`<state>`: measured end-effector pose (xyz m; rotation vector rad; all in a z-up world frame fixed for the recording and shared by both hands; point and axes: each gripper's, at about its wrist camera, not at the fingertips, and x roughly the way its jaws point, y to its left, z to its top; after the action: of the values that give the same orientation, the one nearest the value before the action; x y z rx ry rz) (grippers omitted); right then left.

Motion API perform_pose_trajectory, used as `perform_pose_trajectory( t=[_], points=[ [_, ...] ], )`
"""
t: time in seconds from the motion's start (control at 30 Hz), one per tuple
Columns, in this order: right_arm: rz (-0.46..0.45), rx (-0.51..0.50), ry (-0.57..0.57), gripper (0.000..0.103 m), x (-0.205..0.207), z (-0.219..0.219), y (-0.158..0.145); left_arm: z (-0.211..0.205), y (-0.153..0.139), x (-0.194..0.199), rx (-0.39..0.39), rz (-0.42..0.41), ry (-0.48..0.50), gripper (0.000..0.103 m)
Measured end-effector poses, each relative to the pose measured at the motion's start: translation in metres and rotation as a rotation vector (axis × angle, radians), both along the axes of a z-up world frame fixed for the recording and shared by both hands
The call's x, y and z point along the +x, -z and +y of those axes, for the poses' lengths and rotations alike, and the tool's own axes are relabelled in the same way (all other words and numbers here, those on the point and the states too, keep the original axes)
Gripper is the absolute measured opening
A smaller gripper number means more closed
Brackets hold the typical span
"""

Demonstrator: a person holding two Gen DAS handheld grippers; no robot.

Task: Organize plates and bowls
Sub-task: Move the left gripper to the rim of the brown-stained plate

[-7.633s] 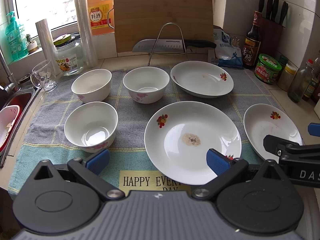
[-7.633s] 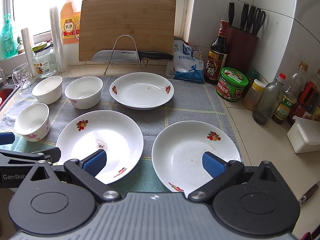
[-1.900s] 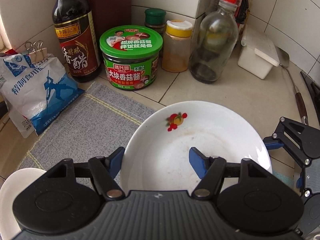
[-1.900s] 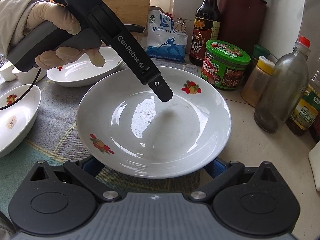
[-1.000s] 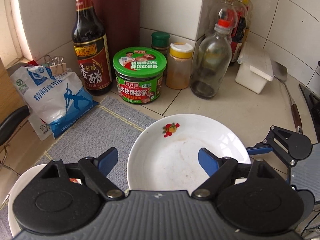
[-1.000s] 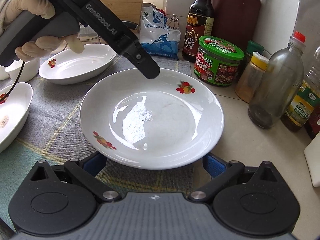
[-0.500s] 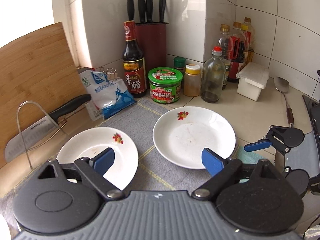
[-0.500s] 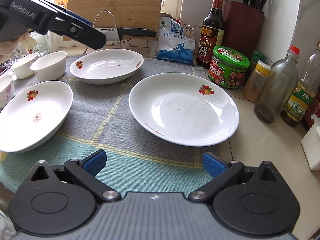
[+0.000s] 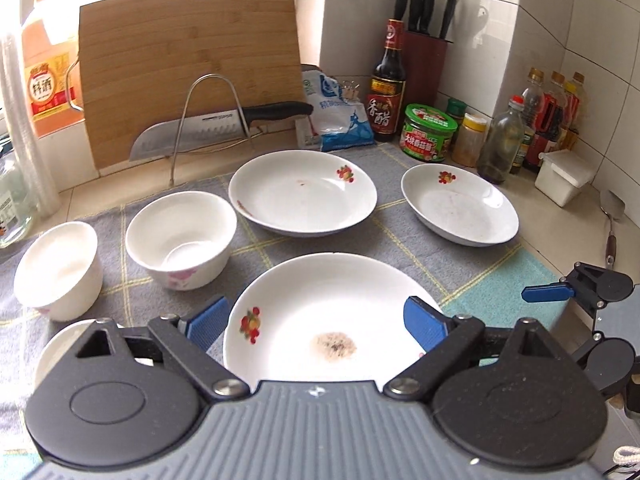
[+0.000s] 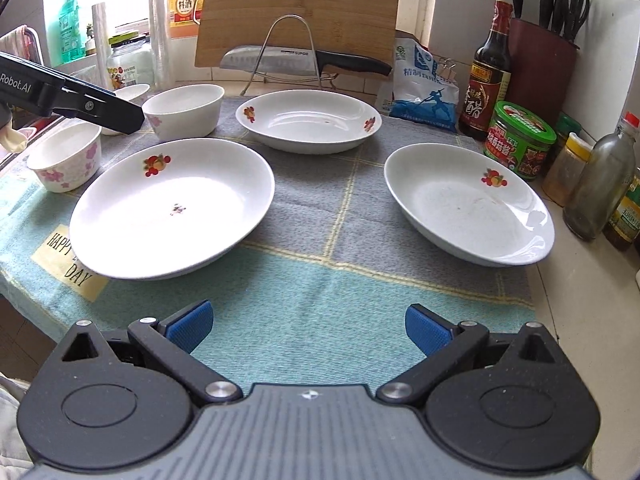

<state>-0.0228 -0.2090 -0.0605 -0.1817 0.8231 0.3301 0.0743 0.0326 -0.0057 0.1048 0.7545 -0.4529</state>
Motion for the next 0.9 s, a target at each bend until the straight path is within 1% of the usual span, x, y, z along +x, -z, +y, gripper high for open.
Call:
perform_pose_trajectory(
  t=[0.17,0.33,0.73,0.9],
  points=[
    [0.019,0.005,-0.048,0.103,-0.006,0.022,0.006,0.021,0.005,-0.012,-0.018,0.012,-0.047,0.094],
    [0.029,0.005,-0.094,0.103,-0.006,0.043,0.013,0.03,0.005,-0.018,-0.033,0.021,-0.063,0.094],
    [0.046,0.025,-0.219,0.103,0.016,0.071,0.025,0.033,0.006,-0.021,-0.03,0.037,-0.105,0.094],
    [0.045,0.016,-0.267,0.103,0.022,0.079,0.026,0.028,0.008,-0.016,-0.014,0.05,-0.104,0.094]
  ],
)
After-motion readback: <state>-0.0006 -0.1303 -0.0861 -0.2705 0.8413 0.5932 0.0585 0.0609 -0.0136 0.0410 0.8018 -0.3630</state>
